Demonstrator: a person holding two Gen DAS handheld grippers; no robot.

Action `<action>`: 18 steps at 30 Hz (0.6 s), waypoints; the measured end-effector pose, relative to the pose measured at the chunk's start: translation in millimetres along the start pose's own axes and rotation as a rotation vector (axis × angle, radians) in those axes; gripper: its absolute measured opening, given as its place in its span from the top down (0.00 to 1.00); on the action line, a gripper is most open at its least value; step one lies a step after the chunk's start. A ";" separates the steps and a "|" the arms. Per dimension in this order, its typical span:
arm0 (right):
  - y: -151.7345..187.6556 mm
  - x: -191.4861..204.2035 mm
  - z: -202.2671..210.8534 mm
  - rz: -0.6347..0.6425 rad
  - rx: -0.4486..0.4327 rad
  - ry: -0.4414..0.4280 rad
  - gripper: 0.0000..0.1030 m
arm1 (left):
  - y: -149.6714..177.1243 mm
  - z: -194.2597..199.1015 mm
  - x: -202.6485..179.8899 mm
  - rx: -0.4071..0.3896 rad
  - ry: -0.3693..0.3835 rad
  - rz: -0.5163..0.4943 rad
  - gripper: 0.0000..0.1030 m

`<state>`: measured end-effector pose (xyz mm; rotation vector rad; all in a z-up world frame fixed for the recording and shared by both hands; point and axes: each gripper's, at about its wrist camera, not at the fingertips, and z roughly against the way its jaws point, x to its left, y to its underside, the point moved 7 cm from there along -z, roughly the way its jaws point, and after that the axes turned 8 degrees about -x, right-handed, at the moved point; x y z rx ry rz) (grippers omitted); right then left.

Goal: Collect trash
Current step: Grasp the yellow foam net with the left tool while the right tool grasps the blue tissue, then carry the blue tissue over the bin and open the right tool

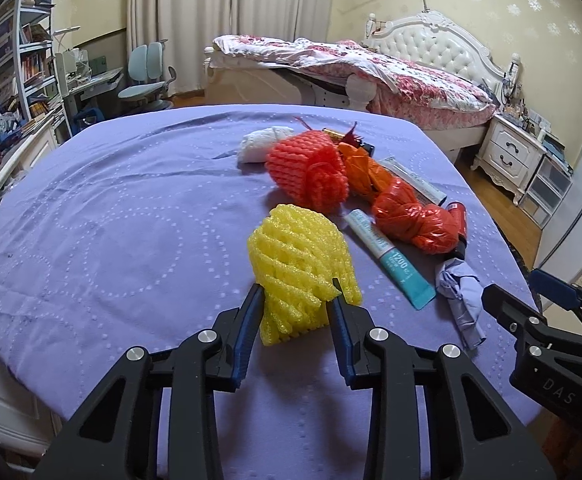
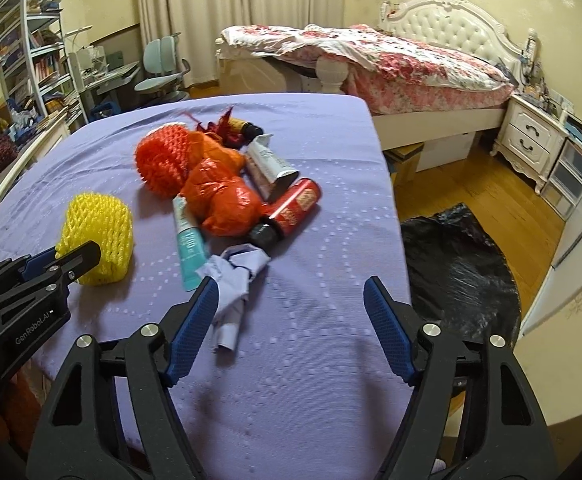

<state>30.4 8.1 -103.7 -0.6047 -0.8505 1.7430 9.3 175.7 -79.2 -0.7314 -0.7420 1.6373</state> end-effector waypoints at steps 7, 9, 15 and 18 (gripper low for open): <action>8.6 21.0 -11.1 0.031 0.037 -0.047 0.52 | -1.2 0.2 12.8 -0.001 -0.011 0.021 0.66; 12.6 23.3 -15.8 0.040 0.054 -0.052 0.61 | -0.6 -0.4 13.2 -0.002 -0.009 0.023 0.66; 15.2 23.0 -13.9 0.035 0.040 -0.072 0.81 | 0.1 1.4 8.5 -0.008 -0.002 0.018 0.66; 13.8 21.6 -6.7 0.031 0.022 -0.080 0.81 | 1.4 4.0 7.2 -0.011 0.003 0.017 0.66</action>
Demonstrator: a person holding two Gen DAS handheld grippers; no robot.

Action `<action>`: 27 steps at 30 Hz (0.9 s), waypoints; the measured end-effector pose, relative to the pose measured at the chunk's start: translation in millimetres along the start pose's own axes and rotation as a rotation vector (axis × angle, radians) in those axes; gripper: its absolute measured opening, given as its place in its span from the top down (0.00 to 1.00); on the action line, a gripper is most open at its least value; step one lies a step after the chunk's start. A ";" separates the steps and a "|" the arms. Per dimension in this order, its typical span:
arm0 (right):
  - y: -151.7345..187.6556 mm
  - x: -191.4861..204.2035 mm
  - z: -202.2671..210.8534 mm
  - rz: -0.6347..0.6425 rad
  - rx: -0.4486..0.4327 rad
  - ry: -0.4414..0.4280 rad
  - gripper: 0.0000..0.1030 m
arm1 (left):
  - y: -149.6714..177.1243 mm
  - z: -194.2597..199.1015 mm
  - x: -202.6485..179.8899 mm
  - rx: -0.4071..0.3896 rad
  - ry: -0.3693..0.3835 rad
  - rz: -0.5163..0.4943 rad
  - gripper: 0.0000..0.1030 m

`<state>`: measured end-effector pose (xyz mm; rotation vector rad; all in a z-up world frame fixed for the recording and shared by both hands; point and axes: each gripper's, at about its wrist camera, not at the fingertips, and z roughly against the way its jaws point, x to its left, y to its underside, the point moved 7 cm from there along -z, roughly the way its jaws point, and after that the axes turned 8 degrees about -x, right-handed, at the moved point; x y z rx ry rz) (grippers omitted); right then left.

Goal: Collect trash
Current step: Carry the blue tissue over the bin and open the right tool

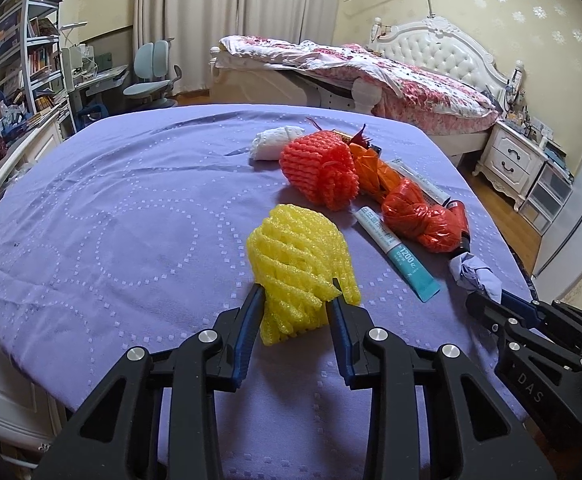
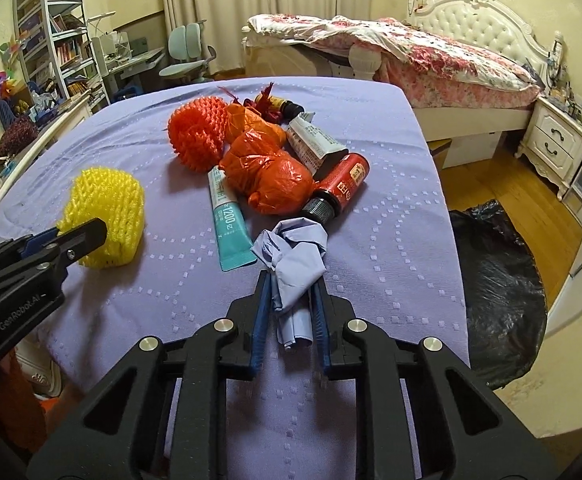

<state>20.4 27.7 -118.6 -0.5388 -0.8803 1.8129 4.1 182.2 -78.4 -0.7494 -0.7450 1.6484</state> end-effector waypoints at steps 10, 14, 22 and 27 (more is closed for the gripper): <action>-4.5 -11.2 27.8 -0.009 -0.058 0.008 0.81 | -3.6 11.7 -18.7 -0.023 0.039 -0.018 0.67; -5.8 -28.7 34.6 -0.032 -0.072 0.041 0.81 | -5.5 15.8 -35.4 -0.037 0.068 -0.036 0.67; -3.4 -79.9 42.6 -0.094 -0.088 0.134 0.81 | -13.2 14.3 -78.9 -0.051 0.148 -0.080 0.67; 0.5 -115.3 44.8 -0.145 -0.092 0.189 0.81 | -15.2 4.5 -110.8 -0.039 0.203 -0.110 0.67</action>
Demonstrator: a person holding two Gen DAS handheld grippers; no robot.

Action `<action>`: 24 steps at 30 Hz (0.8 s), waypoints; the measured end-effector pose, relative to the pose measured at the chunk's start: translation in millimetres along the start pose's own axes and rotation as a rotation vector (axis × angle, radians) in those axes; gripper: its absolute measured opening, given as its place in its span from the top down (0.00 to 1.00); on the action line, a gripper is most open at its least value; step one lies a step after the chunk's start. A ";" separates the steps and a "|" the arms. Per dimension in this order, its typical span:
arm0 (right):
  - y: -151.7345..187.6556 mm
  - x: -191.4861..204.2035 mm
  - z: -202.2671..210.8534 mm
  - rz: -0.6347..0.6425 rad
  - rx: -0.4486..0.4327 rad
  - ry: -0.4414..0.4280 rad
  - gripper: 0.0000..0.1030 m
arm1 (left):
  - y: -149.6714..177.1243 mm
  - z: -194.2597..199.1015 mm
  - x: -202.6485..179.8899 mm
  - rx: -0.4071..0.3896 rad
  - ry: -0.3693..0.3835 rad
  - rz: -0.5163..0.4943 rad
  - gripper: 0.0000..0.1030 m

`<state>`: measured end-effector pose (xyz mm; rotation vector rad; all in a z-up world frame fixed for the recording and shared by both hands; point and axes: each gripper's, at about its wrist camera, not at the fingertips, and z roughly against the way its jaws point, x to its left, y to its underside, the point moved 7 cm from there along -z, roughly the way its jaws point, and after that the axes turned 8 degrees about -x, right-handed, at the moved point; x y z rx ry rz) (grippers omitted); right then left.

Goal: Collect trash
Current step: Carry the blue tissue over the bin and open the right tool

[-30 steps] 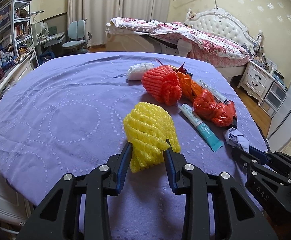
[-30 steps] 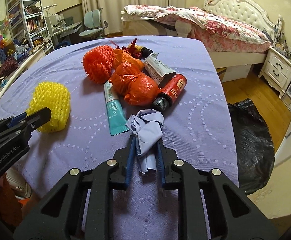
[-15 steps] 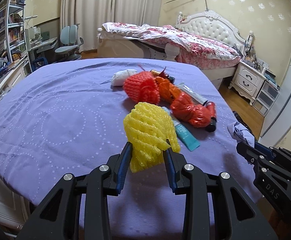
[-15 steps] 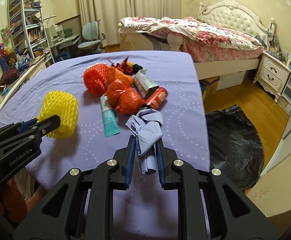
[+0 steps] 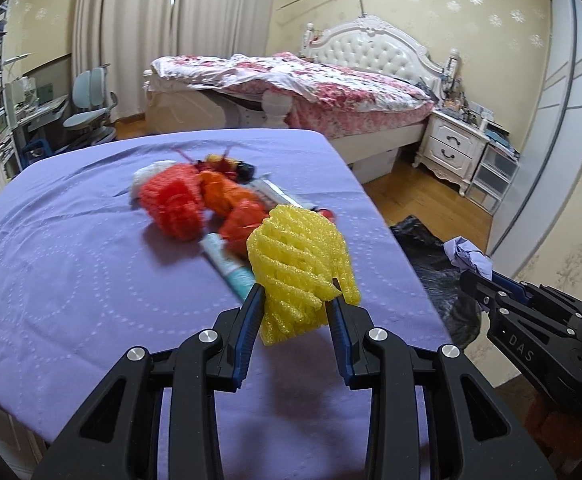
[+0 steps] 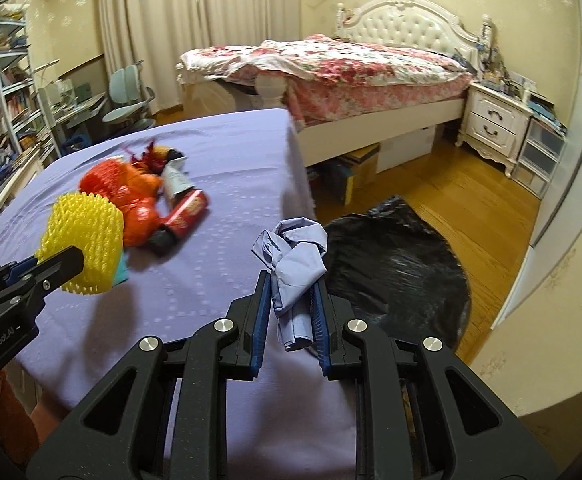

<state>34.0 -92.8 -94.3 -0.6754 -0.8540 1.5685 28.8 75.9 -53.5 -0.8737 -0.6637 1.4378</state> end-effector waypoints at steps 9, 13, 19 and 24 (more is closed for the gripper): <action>0.9 -51.1 -13.5 -0.062 0.007 0.072 0.81 | -7.2 -30.0 -51.3 0.007 0.068 -0.065 0.67; 1.8 -65.7 -19.8 -0.080 0.011 0.088 0.81 | -9.3 -42.9 -70.7 0.010 0.084 -0.092 0.67; 3.6 -83.4 -28.0 -0.104 0.015 0.101 0.81 | -9.3 -63.1 -89.5 0.031 0.094 -0.114 0.67; 3.0 -93.6 -33.9 -0.116 0.015 0.110 0.81 | -11.4 -75.6 -103.0 0.037 0.095 -0.135 0.67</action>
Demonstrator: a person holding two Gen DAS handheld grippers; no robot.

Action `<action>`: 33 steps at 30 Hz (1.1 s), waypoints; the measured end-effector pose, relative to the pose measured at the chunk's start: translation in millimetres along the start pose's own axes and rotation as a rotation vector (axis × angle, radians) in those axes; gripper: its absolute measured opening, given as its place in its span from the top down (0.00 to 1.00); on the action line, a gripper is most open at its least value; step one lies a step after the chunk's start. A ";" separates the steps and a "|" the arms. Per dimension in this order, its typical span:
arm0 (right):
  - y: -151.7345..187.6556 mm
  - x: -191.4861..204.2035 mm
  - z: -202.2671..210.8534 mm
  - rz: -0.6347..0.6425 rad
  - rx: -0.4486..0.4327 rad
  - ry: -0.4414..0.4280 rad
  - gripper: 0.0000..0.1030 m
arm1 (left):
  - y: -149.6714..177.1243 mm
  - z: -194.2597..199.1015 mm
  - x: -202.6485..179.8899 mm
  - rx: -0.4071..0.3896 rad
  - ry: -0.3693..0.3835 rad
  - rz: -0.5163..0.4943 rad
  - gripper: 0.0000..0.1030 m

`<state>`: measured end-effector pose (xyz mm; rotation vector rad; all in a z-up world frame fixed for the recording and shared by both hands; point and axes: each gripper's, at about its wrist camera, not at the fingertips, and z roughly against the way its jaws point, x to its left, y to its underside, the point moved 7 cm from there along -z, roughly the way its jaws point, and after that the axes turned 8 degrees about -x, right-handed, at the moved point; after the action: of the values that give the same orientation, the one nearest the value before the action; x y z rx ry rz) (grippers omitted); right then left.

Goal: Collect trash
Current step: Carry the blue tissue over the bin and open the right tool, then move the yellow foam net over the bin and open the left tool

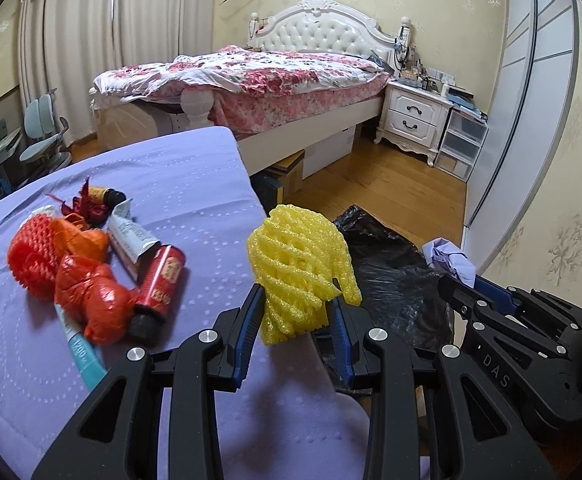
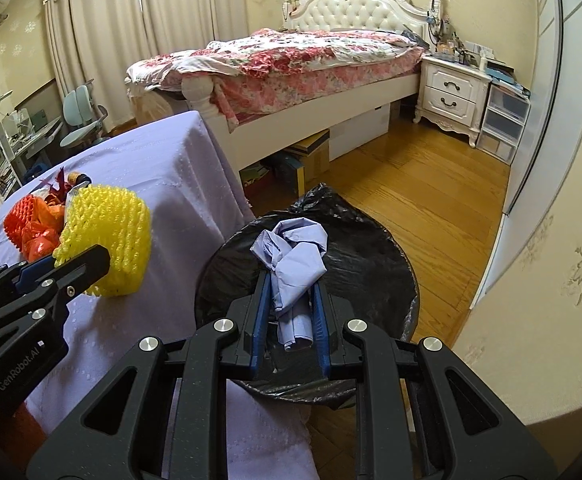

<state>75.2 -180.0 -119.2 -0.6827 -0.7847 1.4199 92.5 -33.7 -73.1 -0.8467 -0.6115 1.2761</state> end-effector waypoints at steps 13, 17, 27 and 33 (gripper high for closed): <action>-5.5 -18.6 -9.5 -0.035 0.003 0.019 0.81 | -3.5 -14.9 -19.2 0.012 -0.016 -0.038 0.67; -7.2 -20.3 -11.3 -0.040 0.003 0.019 0.81 | -4.6 -17.8 -21.5 0.018 -0.017 -0.041 0.67; -9.9 -26.1 -13.2 -0.049 0.002 0.022 0.81 | -6.9 -23.7 -31.0 0.020 -0.021 -0.063 0.66; -9.9 -30.4 -14.8 -0.049 0.002 0.026 0.81 | -7.4 -26.9 -32.2 0.026 -0.026 -0.068 0.66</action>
<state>93.3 -210.2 -121.8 -0.6750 -0.7742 1.3646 111.5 -71.1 -80.4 -0.7825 -0.6376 1.2325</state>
